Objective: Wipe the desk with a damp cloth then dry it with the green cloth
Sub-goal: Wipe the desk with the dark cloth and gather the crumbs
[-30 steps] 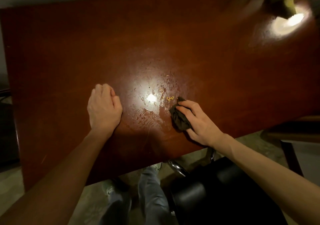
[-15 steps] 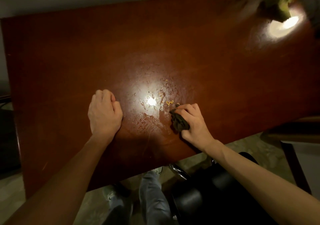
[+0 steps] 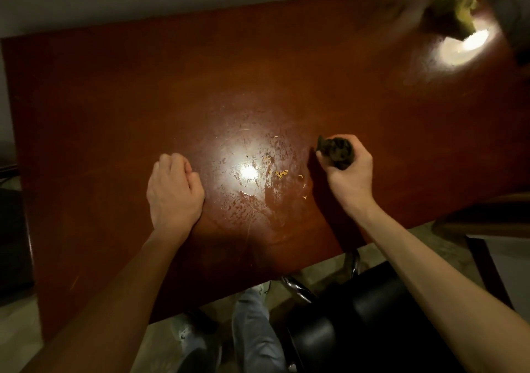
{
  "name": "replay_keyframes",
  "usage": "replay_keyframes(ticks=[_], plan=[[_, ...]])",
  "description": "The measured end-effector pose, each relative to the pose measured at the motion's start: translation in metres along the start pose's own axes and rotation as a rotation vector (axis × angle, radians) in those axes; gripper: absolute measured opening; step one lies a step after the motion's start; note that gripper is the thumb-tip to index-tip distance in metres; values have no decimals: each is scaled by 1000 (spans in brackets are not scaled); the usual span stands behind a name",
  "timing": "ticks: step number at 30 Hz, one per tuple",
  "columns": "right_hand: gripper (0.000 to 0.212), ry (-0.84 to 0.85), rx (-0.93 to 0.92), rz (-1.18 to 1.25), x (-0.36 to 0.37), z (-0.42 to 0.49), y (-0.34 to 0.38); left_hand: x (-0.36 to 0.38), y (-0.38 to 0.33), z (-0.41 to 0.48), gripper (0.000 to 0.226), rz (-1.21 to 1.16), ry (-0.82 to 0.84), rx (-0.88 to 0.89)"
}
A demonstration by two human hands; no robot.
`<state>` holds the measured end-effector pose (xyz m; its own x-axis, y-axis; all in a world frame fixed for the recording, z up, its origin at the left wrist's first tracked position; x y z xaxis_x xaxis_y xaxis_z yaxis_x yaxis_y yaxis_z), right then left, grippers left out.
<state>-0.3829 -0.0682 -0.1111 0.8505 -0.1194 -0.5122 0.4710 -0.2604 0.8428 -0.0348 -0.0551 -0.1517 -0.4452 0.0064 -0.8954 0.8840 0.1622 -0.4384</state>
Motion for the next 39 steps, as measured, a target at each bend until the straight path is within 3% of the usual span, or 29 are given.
replay_keyframes(ticks=[5,7,10,21,23,27,31,35,39], plan=[[35,386,-99,-67,65,44,38,0,-1,0,11,9,-10,14],[37,437,-176,-208,86,61,56,0,0,0,12,9,-20,17],[22,471,-248,-415,109,73,65,0,1,0,12,6,-26,19],[31,792,-290,-605,102,2,33,1,-1,1,7,32,-1,12],[31,766,-193,-487,93,3,29,1,-1,1,6,37,-6,16],[27,488,-23,-145,58,24,33,1,0,0,6,42,-25,38],[23,336,58,-68,32,24,17,0,-1,-1,7,48,-40,58],[22,110,102,-153,4,-3,-15,1,0,-2,7,56,-48,63],[26,-65,190,-66,19,-51,-33,2,0,-2,7,63,-61,68]])
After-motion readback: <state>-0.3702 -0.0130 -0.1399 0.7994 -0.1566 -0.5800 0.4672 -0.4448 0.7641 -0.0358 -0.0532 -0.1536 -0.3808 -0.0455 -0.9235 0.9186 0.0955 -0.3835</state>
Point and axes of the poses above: each hand's wrist, its own z-axis towards the middle knuckle, its own x-axis out of the palm, y = z × x, the point moved 8 cm from there along z, towards the middle knuckle, and after that the axes turned 5 degrees about y, right-handed, at the moved point
